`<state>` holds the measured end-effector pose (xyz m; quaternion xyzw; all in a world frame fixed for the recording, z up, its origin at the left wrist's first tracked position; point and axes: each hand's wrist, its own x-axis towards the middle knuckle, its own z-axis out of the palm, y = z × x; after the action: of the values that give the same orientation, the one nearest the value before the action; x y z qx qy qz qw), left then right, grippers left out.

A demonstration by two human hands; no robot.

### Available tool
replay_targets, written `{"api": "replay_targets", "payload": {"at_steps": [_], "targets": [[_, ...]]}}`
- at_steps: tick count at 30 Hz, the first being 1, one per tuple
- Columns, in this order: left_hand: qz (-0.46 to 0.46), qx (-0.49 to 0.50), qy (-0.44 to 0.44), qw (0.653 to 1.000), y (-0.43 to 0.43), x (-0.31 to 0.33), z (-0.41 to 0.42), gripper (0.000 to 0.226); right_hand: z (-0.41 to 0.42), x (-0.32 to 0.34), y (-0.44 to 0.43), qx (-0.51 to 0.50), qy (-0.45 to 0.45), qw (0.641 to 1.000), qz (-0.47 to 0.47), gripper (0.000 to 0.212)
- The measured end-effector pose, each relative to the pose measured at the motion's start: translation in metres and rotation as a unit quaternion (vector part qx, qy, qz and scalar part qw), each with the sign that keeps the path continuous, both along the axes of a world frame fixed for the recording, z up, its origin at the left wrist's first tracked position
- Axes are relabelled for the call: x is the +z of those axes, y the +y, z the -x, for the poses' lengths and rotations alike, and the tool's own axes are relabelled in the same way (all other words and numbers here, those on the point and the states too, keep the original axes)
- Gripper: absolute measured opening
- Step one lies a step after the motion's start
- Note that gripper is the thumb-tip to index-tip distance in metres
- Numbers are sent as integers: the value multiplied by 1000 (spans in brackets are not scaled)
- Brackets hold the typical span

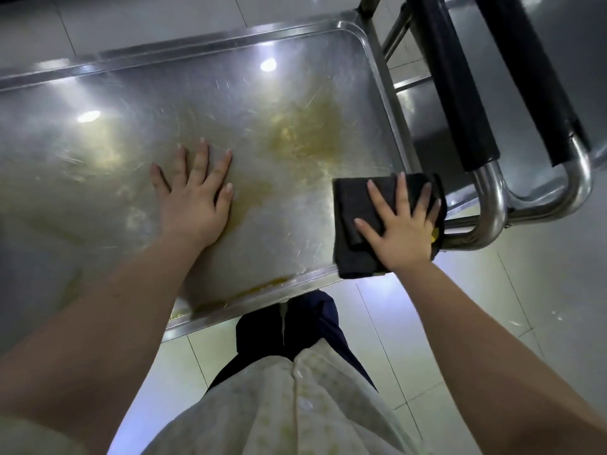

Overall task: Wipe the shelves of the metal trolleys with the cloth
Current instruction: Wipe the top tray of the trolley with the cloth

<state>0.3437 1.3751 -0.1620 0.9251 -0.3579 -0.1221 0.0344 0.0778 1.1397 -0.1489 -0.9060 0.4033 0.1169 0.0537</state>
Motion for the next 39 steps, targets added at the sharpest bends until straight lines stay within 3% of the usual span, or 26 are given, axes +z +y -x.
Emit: {"api": "replay_targets", "payload": {"at_steps": [2,5,7,13,23,26,31,33,35,39], "targets": [[-1,1,1,1000,0,2,0,55,-12,2,27,0,13,1000,6,75],[-5,-4,-2,1000,0,3,-1,54,-44,1,96,142,-5,990,-11,74],[1,-5,-3,1000,1,3,-2,54,-82,0,96,189,-15,982,-22,71],[9,11,-8,1000,0,-1,-1,60,-204,3,4,77,21,996,-43,70],[28,31,0,999,1,-4,-2,61,-55,-3,108,163,-3,986,-37,69],[45,48,0,998,1,-6,-2,59,-118,-4,82,165,-28,985,-34,66],[44,105,-13,993,-2,-7,-2,61,-289,0,16,151,-1,987,-57,67],[27,146,0,989,-5,-7,-4,62,-309,0,9,158,9,986,-56,68],[11,190,20,982,-9,-6,-7,63,-282,-3,14,190,-4,981,-35,70],[-4,190,23,981,-12,-3,-7,59,-147,-5,55,249,-48,967,-20,70]]}}
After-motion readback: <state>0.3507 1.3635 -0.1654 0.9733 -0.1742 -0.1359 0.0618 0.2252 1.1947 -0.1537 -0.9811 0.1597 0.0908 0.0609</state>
